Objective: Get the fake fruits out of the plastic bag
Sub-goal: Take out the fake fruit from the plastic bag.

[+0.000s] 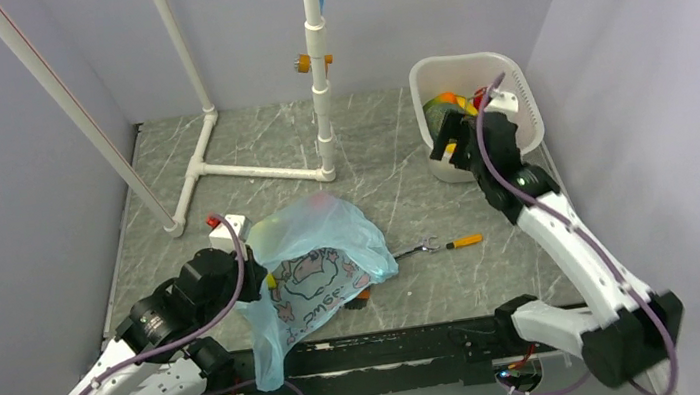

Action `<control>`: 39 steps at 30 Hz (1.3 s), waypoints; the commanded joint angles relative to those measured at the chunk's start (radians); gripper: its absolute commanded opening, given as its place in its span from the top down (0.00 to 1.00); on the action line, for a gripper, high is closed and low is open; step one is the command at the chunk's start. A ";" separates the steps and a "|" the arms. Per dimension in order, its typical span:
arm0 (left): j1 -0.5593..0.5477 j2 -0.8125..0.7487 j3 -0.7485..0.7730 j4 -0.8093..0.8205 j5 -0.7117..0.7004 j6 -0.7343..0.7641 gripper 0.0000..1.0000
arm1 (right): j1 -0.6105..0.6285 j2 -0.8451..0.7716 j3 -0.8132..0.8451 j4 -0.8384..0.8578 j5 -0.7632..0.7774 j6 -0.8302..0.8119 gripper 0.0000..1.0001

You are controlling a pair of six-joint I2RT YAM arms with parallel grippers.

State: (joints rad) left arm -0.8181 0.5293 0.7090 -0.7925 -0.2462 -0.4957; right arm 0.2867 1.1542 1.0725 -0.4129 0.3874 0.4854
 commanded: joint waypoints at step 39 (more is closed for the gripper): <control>0.013 0.087 0.058 0.142 -0.172 0.280 1.00 | 1.058 0.090 0.061 0.400 -0.137 -0.098 0.13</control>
State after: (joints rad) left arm -0.8001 0.6254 0.7296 -0.6704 -0.3809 -0.2245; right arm 1.2839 1.1492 1.1751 -0.1585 0.1909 0.3668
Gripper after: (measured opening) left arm 0.009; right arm 0.912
